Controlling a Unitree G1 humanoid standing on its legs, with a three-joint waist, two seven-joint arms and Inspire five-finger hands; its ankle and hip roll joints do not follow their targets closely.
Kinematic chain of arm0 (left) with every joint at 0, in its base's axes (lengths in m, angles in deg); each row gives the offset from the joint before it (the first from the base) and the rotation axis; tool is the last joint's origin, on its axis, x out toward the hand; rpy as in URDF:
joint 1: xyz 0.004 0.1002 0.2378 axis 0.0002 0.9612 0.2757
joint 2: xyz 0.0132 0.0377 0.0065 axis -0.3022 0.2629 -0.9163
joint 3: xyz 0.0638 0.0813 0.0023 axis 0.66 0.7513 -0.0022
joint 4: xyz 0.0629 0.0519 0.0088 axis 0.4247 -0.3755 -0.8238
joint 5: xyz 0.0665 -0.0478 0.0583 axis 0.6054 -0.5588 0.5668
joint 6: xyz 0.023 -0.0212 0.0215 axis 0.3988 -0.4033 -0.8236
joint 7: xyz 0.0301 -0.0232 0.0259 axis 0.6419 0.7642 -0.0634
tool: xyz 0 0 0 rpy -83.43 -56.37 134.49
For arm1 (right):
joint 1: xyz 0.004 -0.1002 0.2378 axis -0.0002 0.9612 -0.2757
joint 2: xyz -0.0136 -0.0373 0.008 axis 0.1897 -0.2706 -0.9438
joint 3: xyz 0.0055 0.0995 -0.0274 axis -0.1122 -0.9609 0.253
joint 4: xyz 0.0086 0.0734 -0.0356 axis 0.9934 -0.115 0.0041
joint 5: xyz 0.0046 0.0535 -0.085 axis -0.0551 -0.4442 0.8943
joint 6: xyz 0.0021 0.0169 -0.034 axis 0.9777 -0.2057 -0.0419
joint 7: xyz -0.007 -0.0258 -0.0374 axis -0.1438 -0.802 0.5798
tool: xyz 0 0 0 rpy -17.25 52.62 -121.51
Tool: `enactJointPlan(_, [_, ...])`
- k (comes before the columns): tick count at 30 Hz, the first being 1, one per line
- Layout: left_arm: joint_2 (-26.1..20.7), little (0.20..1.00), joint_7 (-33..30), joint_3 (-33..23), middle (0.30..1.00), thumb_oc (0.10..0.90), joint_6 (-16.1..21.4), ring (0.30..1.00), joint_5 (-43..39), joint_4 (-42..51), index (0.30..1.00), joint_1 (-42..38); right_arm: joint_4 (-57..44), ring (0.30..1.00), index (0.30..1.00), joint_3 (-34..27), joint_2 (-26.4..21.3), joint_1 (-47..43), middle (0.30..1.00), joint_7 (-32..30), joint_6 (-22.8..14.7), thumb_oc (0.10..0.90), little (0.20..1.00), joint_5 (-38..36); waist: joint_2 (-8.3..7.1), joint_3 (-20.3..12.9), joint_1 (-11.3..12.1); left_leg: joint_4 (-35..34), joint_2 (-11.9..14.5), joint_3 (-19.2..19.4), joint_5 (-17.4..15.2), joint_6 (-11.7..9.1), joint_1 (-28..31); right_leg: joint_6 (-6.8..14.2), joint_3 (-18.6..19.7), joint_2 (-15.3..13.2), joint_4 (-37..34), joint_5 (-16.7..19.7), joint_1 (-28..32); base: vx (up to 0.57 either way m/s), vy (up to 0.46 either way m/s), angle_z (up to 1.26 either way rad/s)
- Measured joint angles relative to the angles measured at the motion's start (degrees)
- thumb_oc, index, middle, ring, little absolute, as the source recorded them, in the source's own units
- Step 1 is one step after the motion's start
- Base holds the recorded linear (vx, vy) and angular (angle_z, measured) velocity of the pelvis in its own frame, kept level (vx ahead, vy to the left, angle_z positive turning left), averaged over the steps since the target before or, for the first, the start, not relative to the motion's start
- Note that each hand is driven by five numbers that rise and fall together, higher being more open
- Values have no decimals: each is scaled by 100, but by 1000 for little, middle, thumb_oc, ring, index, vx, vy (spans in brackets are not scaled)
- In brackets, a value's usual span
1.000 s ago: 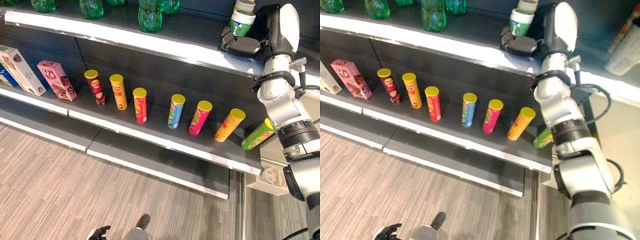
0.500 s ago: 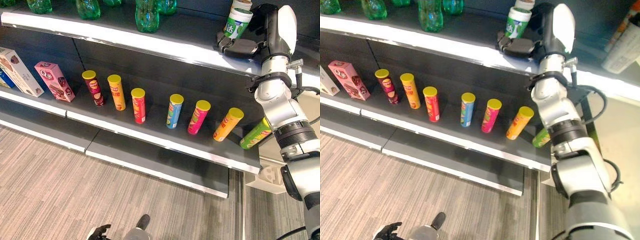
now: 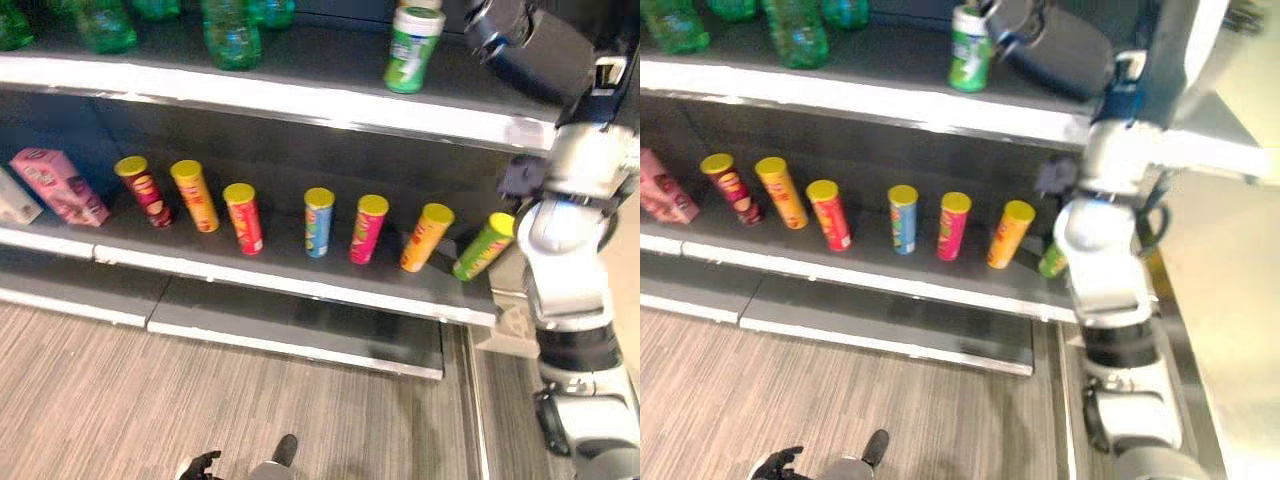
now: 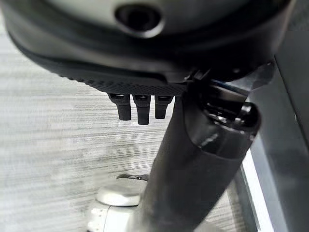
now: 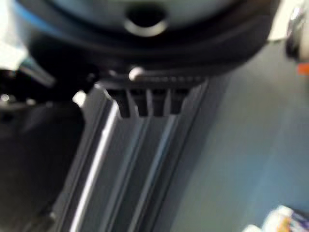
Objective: Put the goods on the table back onto the shelves and tidy them up.
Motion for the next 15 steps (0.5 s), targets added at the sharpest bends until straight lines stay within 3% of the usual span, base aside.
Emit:
enactJointPlan(4, [-6,900,70,-119,900,800,-42,900,16,136,900,114,-130,900,900,494,-16,994,900,1311,-313,800,900,-1572,-23,-32,-316,-2,98,411,-82,104,161,-4,382,28,-1,66,-71,-8,51,-49])
enactJointPlan(8, [-7,900,262,-350,900,800,-9,900,10,262,900,171,-505,900,900,600,-737,2241,900,2523,-311,800,900,-2388,-37,-42,-370,-1,111,725,-110,135,156,2,707,7,0,149,-265,9,35,-43])
enactJointPlan(9, [-35,900,318,-389,900,800,22,900,12,326,900,264,-498,900,900,574,-1110,2940,900,2983,-277,800,900,-2414,-29,-50,-580,-2,94,789,-130,162,183,9,785,-15,0,160,-271,18,24,-29])
enactJointPlan(12, [-46,900,332,-382,900,800,80,900,33,340,900,271,-255,900,900,268,-627,3834,900,3271,-235,800,900,-2509,-7,-70,-806,-7,122,956,-161,159,238,2,933,1,2,181,-313,14,9,-30])
enactJointPlan(15, [-39,900,441,-432,900,800,162,900,32,355,900,244,-3,900,900,213,-633,4768,900,3471,-23,800,900,-2558,72,-115,-1025,-11,163,1059,-199,126,295,0,1033,33,1,184,-322,-1,-7,-20])
